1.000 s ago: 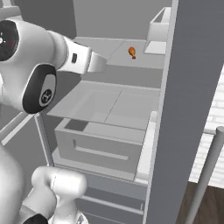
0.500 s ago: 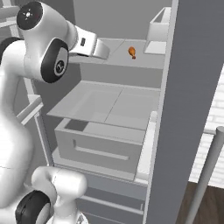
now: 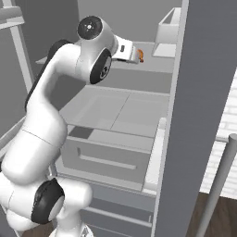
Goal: Place one carrot and one chicken drumstick in each tupperware on the nearby counter, to pack two identical lunches.
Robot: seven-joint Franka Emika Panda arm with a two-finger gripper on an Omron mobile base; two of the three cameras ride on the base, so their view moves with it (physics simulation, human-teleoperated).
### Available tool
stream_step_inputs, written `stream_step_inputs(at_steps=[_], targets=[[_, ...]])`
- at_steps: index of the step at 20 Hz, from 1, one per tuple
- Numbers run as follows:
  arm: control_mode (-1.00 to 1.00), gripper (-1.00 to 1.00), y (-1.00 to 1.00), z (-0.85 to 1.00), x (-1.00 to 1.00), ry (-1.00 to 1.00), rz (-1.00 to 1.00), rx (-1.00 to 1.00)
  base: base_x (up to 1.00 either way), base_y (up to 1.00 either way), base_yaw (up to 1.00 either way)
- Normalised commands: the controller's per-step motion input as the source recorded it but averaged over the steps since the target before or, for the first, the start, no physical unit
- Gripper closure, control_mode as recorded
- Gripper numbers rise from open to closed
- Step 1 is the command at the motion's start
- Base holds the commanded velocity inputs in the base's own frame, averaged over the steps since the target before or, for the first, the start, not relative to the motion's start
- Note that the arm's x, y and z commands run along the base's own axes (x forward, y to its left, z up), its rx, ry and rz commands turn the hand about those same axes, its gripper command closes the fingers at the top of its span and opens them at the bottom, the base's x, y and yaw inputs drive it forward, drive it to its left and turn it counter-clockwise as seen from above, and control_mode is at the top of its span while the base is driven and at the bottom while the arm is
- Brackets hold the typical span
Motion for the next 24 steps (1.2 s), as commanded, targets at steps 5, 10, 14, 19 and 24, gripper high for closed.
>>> stream_step_inputs(at_steps=[5, 10, 14, 19, 24], targets=[[-1.00, -1.00, -0.11, -0.01, 0.62, 0.27, 0.00, -0.04, 0.00, 0.00, 0.00], [-1.00, -1.00, -0.14, -0.10, 0.72, 0.00, 0.00, 0.00, 0.00, 0.00, 0.00], [-1.00, -1.00, -0.28, -0.10, 0.85, 0.00, 0.00, 0.00, 0.00, 0.00, 0.00], [-1.00, -1.00, -0.11, -0.21, 0.80, 0.00, 0.00, -0.01, 0.00, 0.00, 0.00], [-1.00, -1.00, -0.03, -0.21, 0.73, 0.00, 0.00, -0.01, 0.00, 0.00, 0.00]])
